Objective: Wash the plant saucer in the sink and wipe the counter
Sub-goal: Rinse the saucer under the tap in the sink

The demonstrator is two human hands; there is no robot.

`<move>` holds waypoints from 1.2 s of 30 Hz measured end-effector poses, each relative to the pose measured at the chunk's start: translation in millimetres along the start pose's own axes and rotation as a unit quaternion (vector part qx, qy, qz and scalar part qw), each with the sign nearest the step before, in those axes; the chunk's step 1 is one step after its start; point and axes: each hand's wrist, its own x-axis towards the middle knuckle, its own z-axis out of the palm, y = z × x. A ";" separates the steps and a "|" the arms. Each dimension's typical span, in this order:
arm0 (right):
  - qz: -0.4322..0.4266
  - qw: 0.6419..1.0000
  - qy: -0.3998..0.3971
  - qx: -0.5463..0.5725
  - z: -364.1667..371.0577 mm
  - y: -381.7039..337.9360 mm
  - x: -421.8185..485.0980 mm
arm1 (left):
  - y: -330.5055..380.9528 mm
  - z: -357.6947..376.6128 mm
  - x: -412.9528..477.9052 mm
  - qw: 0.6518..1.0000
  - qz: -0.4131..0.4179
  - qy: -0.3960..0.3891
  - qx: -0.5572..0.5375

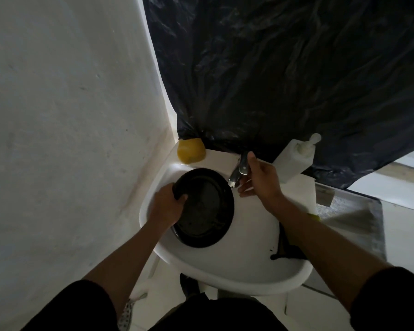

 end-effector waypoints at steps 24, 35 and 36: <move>0.022 1.000 0.001 0.003 5.3 -10.0 0.0 | 41.4 7.2 -5.5 0.915 0.261 0.069 0.300; 0.023 1.000 0.001 0.004 3.3 -9.3 1.0 | 42.0 8.8 -5.6 0.920 0.232 0.061 0.311; 0.023 1.000 0.001 0.005 3.0 -9.5 1.0 | 42.1 9.3 -5.8 0.921 0.230 0.061 0.310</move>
